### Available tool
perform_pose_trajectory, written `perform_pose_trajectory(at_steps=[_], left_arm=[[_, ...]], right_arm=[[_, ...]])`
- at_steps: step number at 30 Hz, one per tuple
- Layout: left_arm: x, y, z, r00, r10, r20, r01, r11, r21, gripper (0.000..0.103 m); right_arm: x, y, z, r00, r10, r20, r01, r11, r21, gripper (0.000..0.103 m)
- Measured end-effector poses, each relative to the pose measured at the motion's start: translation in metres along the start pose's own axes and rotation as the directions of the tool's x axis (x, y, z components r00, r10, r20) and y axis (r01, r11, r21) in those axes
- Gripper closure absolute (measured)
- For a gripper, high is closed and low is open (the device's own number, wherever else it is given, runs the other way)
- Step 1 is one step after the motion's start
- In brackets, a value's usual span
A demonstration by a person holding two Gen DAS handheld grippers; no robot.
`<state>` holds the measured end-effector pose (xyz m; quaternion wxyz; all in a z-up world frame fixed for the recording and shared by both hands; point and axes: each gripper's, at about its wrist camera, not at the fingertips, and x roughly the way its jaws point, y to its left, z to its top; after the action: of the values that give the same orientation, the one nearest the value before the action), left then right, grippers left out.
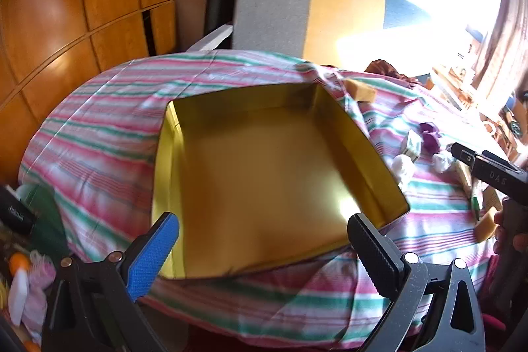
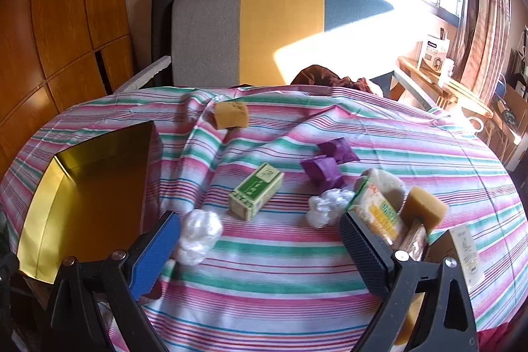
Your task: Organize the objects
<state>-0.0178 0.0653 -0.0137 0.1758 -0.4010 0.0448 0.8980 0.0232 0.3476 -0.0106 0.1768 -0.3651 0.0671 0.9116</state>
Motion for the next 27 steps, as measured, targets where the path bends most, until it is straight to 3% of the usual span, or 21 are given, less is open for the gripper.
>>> perform_pose_trajectory(at_steps=[4,6,13,20,27], left_arm=[[0.004,-0.016,0.034,0.997,-0.075,0.024,0.073,0.995,0.063,0.0],[0.011,-0.032,0.052,0.996,-0.082,0.041,0.076,0.99,0.115,0.0],[0.071,-0.096,0.113,0.991,-0.123,-0.052,0.132,0.96,0.245,0.0],[0.15,-0.15,0.166,0.973,-0.139,-0.185,0.177,0.962,0.207,0.0],[0.237,-0.197,0.206,0.971,-0.065,-0.228,0.114,0.971,0.211,0.0]], right_arm=[[0.012,-0.033,0.009,1.0,0.002,-0.02,-0.002,1.0,-0.008,0.005],[0.019,-0.048,0.009,0.999,0.01,-0.033,-0.01,1.0,0.001,0.005],[0.038,-0.075,0.001,0.996,0.061,-0.064,-0.056,0.996,0.073,0.005],[0.041,-0.078,0.004,0.988,0.133,-0.073,-0.125,0.986,0.11,0.005],[0.041,-0.075,0.005,0.98,0.182,-0.086,-0.171,0.978,0.119,0.005]])
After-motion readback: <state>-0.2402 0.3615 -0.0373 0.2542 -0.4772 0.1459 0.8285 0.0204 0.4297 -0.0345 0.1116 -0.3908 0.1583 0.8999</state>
